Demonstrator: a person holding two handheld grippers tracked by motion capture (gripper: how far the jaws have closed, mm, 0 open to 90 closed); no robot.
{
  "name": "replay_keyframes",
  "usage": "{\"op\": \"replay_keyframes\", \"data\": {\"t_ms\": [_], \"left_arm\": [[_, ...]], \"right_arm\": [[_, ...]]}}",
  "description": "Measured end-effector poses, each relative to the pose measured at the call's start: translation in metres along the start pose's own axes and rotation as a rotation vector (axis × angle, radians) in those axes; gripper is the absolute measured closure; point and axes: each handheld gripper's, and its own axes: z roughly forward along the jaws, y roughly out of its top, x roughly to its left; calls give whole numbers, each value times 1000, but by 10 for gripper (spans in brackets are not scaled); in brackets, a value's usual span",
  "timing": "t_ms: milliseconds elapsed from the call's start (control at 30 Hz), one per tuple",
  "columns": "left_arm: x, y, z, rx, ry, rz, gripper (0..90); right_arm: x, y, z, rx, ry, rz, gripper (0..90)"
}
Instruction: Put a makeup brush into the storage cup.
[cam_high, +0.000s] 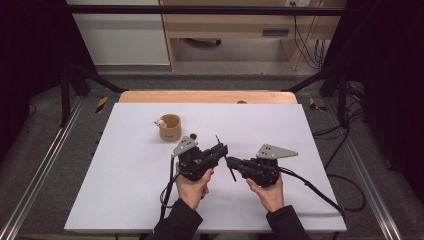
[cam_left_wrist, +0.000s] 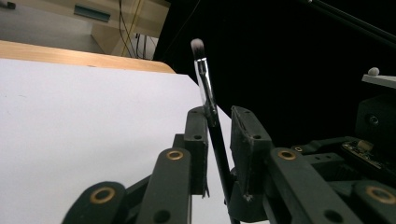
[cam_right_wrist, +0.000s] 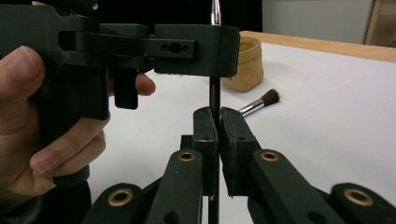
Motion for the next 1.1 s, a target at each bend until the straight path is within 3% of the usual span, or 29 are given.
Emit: {"op": "replay_keyframes", "data": {"t_ms": [567, 933, 1100], "left_arm": [[-3, -1, -1, -12, -25, -5, 844], [-4, -1, -1, -12, -27, 19, 848], [-3, 1, -5, -16, -17, 51, 848]], "right_arm": [[1, 0, 0, -2, 5, 1, 857], [1, 0, 1, 0, 3, -5, 849], [1, 0, 0, -4, -11, -7, 799]]}}
